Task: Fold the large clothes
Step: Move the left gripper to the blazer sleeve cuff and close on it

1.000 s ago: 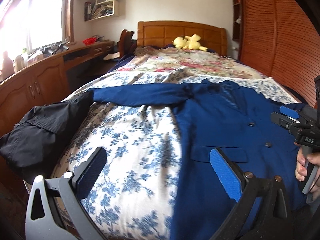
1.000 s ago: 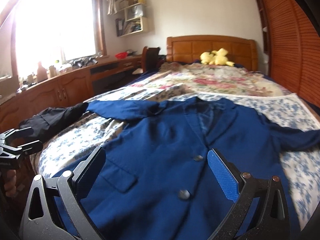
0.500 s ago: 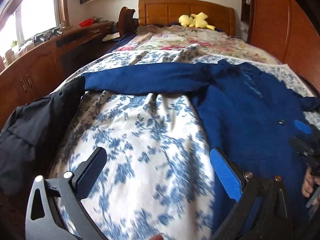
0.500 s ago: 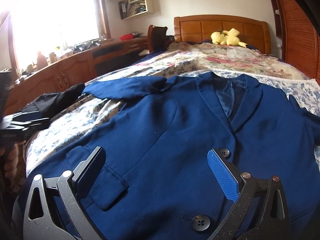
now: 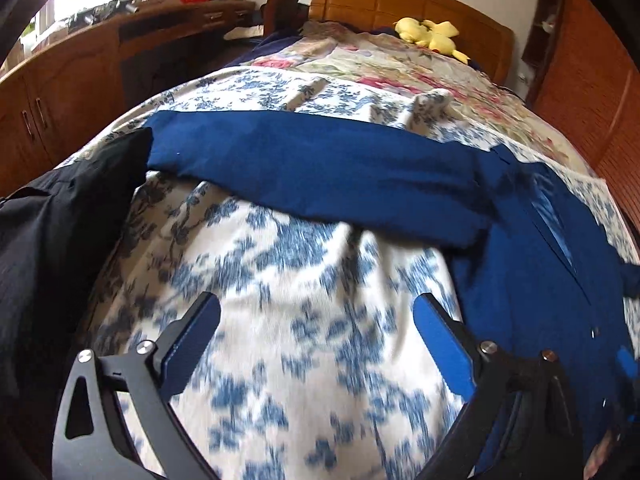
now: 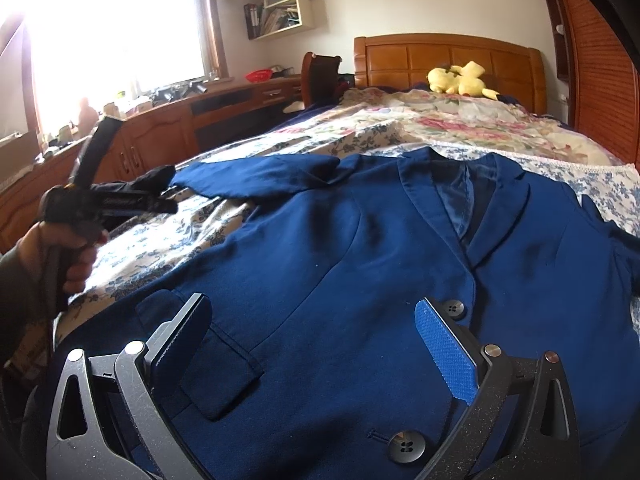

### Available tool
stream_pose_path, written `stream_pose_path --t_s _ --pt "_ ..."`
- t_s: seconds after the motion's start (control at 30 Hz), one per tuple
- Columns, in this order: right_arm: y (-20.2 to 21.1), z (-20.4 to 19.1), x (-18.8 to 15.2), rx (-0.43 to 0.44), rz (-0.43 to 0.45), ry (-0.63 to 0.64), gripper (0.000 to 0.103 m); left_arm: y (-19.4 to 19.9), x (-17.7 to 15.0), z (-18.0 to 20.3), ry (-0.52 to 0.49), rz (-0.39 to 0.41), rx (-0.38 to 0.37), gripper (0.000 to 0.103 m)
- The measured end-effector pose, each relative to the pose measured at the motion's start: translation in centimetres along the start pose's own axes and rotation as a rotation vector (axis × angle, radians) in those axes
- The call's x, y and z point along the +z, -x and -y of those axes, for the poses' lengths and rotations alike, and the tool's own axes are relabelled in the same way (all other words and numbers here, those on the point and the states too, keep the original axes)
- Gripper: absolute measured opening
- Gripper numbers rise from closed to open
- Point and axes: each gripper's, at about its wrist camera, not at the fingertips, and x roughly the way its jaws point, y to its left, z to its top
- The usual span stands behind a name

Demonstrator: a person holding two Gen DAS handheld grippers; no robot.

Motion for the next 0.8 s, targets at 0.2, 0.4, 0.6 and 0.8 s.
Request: stream_pose_path --t_s 0.2,0.4,0.6,0.8 --pt "0.0 0.4 -0.1 0.009 -0.006 -0.021 0.103 -2.0 2.8 -0.3 0.034 -0.005 -0.009 0.095" --pt "0.0 0.3 -0.1 0.009 -0.003 -0.017 0.103 -5.1 4.9 -0.7 0.092 -0.04 0.011 0.083" --pt "0.0 0.4 -0.1 0.011 -0.003 -0.022 0.103 -7.9 5.6 -1.8 0.194 -0.077 -0.006 0.068" --pt "-0.2 0.6 -0.1 0.018 -0.009 -0.035 0.103 -8.8 6.4 -2.1 0.181 -0.065 0.008 0.036"
